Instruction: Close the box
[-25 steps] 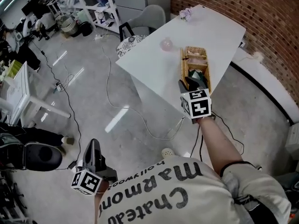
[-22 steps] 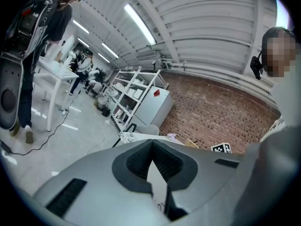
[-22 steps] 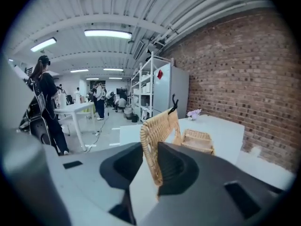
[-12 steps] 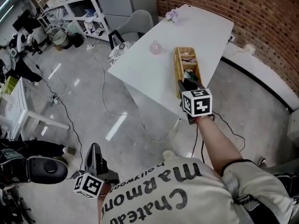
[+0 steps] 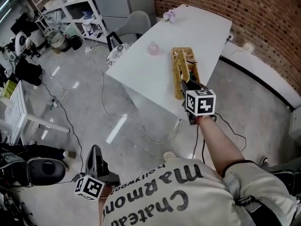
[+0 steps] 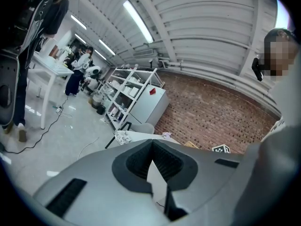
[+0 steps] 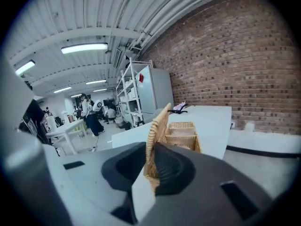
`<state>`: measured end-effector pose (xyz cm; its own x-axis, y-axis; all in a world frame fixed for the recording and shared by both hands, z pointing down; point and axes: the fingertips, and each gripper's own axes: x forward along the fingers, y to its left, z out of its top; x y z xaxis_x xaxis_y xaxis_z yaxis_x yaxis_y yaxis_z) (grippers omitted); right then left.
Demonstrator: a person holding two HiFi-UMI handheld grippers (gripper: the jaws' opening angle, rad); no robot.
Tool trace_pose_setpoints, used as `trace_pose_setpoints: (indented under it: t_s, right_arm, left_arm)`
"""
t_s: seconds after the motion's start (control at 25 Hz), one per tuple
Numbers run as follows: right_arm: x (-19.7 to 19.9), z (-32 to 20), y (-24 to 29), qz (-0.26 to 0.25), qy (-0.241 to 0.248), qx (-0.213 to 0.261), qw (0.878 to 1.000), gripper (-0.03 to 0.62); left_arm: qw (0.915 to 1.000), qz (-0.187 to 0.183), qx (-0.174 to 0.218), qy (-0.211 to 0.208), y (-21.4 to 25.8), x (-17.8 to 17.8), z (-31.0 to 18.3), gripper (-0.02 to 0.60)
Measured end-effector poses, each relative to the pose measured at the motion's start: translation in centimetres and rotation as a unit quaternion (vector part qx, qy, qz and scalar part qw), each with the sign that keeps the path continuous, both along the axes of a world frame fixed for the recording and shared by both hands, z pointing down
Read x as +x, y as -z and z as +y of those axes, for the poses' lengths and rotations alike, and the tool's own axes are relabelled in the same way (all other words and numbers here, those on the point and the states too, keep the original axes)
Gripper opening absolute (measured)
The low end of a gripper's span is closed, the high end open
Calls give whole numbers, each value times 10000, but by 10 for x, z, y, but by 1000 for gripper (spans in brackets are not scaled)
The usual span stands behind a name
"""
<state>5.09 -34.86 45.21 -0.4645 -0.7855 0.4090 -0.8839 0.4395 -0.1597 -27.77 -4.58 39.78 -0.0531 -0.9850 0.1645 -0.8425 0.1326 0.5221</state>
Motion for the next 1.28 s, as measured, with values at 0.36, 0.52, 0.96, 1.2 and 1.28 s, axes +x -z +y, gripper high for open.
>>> trace_pose_setpoints:
  t_s: [0.36, 0.52, 0.96, 1.2, 1.28]
  right_arm:
    - [6, 0, -4, -9, -24, 31, 10000, 66]
    - [14, -1, -8, -156, -87, -124, 9998, 71]
    - [26, -4, -15, -313, -183, -260, 9990, 84]
    - [32, -4, -23, -408, -297, -333, 9982, 92]
    - [32, -3, -22, -373, -294, -326, 9983, 94]
  left_arm:
    - [10000, 17, 17, 2, 1, 2, 1, 0]
    - [10000, 15, 30, 11, 3, 1, -1, 0]
    - [10000, 40, -27, -41, 1, 4, -8, 0]
    - [10000, 49, -27, -46, -4, 2, -7, 0]
    - [10000, 50, -26, -64, -4, 1, -8, 0]
